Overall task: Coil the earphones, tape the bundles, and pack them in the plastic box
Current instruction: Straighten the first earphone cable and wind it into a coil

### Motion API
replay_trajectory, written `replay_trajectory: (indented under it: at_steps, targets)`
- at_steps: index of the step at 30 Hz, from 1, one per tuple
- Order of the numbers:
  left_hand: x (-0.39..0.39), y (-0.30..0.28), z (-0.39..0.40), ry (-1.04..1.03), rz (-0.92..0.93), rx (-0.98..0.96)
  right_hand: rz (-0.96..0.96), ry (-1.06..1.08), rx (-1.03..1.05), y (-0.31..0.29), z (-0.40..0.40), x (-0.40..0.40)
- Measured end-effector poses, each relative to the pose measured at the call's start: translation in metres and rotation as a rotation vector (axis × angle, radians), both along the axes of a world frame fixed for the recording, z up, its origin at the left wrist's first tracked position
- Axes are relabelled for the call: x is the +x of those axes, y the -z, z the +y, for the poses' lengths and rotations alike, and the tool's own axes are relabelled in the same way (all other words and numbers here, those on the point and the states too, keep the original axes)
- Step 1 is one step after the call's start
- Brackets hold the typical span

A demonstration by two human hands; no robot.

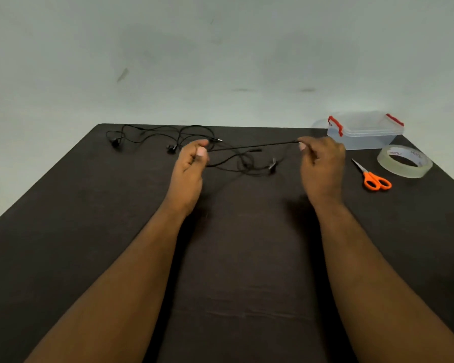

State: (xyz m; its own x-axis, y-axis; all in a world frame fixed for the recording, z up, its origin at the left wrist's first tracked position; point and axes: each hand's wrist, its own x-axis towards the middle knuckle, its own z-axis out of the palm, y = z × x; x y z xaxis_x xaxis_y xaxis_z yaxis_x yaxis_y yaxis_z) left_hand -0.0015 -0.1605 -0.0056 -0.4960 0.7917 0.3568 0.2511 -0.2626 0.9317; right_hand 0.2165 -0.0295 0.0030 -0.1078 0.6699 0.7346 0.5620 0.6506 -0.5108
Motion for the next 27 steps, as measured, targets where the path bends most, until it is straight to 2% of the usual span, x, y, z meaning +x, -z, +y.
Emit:
replay_trajectory:
  at_steps: [3,7,12,19,27]
  targets:
    - [-0.021,-0.001,0.001,-0.104,-0.106,0.047,0.097,0.121,-0.137,0.0,0.009,0.01]
    - [-0.031,-0.001,0.006,-0.163,-0.231,0.103,0.049,0.148,-0.169,0.0,0.003,0.004]
    - [-0.029,-0.004,0.004,-0.286,-0.271,0.147,0.013,0.136,-0.189,0.001,-0.008,-0.003]
    - [-0.025,-0.01,-0.001,-0.317,-0.312,0.159,0.12,0.007,-0.214,0.006,-0.012,-0.004]
    - [-0.031,-0.009,-0.013,-0.397,-0.3,0.099,-0.014,-0.037,-0.234,0.007,-0.017,-0.003]
